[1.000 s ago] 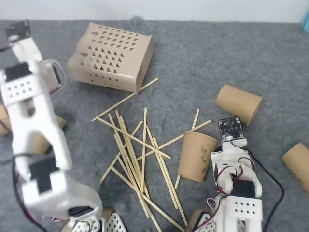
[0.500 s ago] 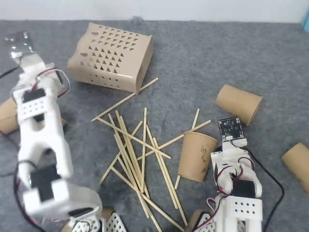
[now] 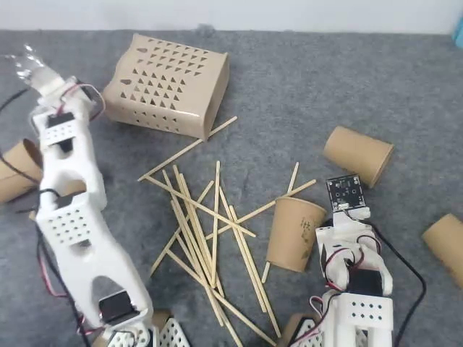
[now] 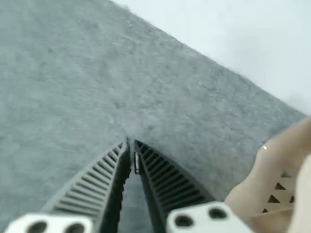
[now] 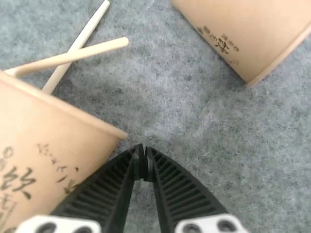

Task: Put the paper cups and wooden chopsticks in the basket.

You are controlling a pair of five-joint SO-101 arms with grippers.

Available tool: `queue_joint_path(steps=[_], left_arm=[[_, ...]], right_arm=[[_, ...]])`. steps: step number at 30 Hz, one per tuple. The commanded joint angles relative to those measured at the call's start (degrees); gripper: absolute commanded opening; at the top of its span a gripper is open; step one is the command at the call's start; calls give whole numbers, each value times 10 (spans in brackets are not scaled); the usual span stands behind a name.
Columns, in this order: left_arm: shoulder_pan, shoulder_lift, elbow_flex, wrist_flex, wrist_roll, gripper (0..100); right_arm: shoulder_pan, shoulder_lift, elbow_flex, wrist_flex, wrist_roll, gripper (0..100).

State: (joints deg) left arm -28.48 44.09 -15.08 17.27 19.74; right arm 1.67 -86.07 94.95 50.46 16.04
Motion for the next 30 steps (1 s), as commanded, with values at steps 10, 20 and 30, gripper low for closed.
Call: queue_joint_path(steps=[10, 20, 30], left_arm=[[80, 2, 62, -51, 8, 13], [157, -135, 198, -55, 8, 13], [203, -283, 294, -53, 13, 15]], right_arm=[[7, -7, -3, -15, 6, 9], [7, -7, -3, -15, 6, 9], [7, -7, -3, -15, 6, 9]])
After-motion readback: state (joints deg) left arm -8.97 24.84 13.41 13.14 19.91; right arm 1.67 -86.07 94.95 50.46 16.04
